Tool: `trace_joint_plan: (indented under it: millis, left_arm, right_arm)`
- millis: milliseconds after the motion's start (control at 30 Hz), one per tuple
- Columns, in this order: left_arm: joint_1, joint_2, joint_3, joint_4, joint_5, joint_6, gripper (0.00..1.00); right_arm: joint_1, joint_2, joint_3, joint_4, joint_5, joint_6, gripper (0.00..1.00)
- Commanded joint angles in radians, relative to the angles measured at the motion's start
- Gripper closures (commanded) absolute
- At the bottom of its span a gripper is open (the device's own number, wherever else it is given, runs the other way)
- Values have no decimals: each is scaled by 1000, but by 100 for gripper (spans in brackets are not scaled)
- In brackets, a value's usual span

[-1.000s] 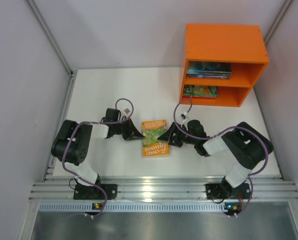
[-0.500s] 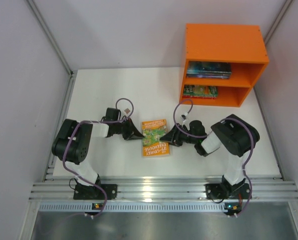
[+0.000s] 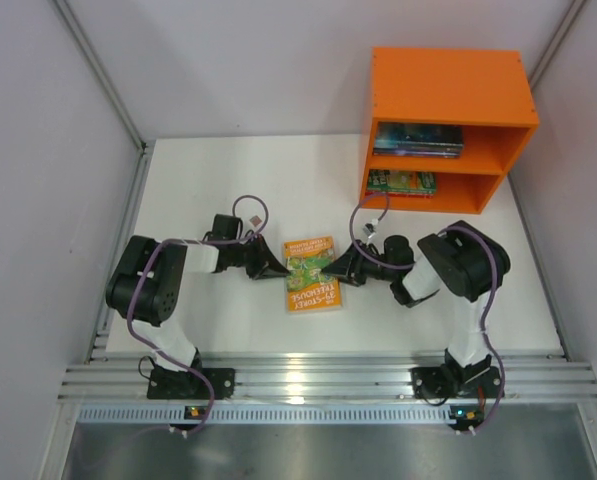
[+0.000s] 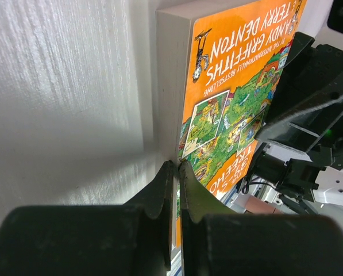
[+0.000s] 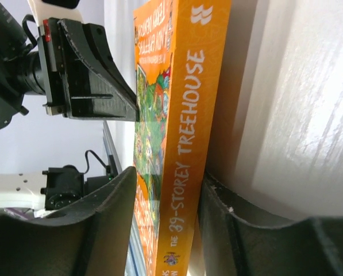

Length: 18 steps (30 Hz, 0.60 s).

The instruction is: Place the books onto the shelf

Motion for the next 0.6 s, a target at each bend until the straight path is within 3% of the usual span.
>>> trace_joint_plan:
  millis: [0, 100, 233, 267, 433, 500, 567]
  left_arm:
    - [5, 84, -32, -91, -314, 90, 98]
    - [5, 66, -34, -89, -285, 98, 95]
    - [5, -8, -46, -99, -239, 109, 87]
    - [5, -23, -41, -100, -225, 109, 80]
    - [5, -137, -24, -125, -105, 72, 60]
    - [4, -196, -26, -120, -75, 54, 49]
    - [2, -270, -32, -128, -68, 49, 45]
  right_arm:
    - [-15, 38, 17, 57, -14, -10, 60]
    - [-15, 38, -12, 139, -37, 19, 71]
    - [-22, 15, -86, 223, -62, 62, 94]
    - [-28, -1, -128, 267, -59, 73, 99]
    - [-119, -92, -271, 328, -2, 148, 100]
    - [-156, -182, -337, 328, 2, 160, 100]
    - [-212, -283, -391, 320, -2, 172, 100]
